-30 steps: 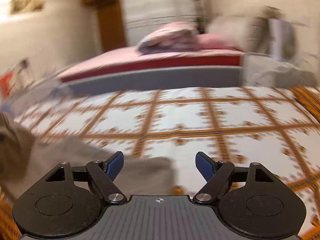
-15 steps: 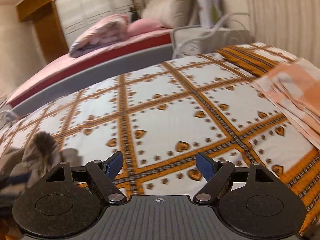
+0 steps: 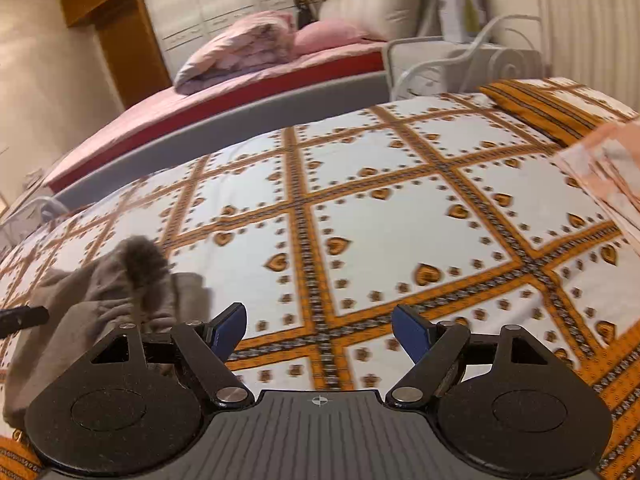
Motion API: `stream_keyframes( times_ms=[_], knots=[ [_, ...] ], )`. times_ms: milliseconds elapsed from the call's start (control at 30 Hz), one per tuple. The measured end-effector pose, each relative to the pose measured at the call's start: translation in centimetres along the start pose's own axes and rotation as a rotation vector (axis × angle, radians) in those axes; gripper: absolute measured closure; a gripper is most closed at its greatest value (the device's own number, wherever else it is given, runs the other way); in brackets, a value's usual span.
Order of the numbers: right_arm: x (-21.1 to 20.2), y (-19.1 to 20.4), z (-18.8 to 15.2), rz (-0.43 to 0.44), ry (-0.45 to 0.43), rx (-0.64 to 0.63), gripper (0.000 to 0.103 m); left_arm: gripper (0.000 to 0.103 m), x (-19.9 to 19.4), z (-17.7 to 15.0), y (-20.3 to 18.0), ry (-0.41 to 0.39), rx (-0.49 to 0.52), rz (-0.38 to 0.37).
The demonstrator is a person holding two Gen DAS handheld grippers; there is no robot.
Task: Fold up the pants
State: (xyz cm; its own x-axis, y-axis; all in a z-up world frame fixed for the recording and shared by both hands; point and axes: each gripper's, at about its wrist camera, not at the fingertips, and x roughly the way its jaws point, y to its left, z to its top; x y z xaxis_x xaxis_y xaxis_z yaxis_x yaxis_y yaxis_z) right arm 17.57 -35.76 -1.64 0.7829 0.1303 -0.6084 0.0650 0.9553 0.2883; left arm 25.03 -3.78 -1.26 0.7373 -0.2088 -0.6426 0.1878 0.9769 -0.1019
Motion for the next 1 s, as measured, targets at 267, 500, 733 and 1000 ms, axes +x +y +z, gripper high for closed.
stream_keyframes(
  times_ms=[267,500,733,1000],
  knots=[
    [0.7,5.1,-0.1,0.203,0.0,-0.059,0.024,0.039,-3.2,0.4,7.0,0.01,-0.021,0.103],
    [4.5,11.5,-1.2,0.283,0.111,-0.173,0.059,0.037,-5.8,-1.8,15.2,0.011,-0.145,0.228],
    [7.6,14.6,-2.5,0.262,0.144,-0.314,0.059,0.036,-6.8,-3.1,18.9,0.036,-0.213,0.255],
    [8.8,13.6,-2.0,0.263,0.159,-0.287,0.058,0.036,-7.1,-4.0,20.0,0.063,-0.236,0.277]
  ],
)
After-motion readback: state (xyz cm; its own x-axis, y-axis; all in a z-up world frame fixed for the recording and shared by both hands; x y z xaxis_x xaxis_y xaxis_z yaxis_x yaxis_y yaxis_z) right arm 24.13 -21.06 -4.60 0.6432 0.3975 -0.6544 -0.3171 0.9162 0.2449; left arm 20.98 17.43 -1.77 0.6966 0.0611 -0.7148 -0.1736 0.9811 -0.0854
